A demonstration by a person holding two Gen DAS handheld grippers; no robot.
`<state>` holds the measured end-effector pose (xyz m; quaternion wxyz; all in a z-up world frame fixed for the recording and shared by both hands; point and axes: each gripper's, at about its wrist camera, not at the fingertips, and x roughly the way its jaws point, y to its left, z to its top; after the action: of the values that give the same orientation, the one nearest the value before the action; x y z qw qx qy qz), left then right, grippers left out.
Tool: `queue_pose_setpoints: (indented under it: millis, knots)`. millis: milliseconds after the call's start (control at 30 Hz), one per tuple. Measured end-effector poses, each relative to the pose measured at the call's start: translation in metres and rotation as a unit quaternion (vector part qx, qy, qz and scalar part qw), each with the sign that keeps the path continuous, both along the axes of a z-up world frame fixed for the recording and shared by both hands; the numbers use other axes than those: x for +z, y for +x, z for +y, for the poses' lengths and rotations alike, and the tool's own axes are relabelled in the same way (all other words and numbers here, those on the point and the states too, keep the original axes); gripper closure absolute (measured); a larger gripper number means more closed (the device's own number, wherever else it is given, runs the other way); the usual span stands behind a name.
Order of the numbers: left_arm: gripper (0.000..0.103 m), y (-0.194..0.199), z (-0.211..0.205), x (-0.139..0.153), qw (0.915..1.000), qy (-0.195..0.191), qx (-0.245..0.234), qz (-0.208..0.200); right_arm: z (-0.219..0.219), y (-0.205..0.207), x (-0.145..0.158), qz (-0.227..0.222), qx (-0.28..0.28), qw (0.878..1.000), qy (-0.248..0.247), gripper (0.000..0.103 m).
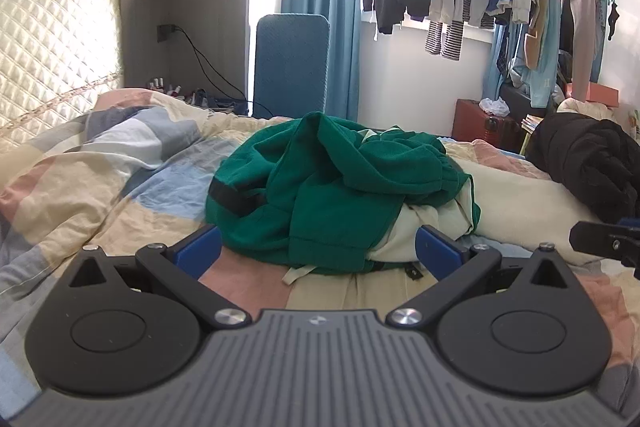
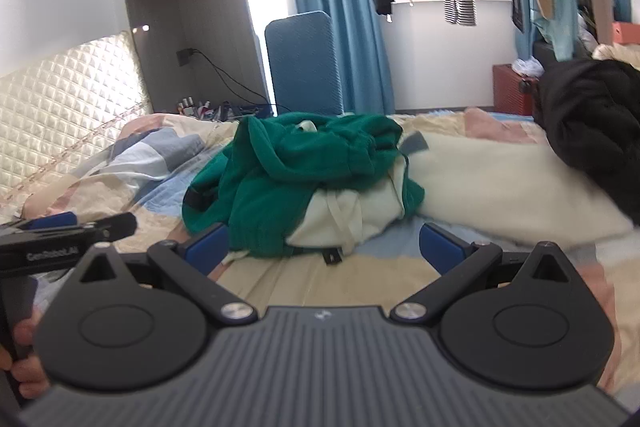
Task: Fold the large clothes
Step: 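Grasp the green sweatshirt with the left tool while the right tool grasps another edge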
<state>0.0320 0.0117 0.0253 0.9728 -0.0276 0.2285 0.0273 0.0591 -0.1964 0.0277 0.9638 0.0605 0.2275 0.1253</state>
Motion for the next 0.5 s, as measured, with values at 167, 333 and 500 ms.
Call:
queue_pose_setpoints:
  millis: [167,333,500]
  knots:
    - [0.0,0.053,-0.014,0.001,0.9997,-0.003,-0.018,0.017,-0.008,0.043,0.004,0.007,0.005,1.0,0.007,0.0]
    - [0.0,0.132,-0.022,-0.011,0.9976,-0.045,-0.041,0.033,-0.025,0.103,-0.013,0.023,-0.015,0.999,0.023,0.0]
    - [0.0,0.21,-0.022,-0.039,0.9931,-0.097,-0.061,0.024,-0.042,0.177,-0.046,0.043,-0.043,0.996,0.06,0.0]
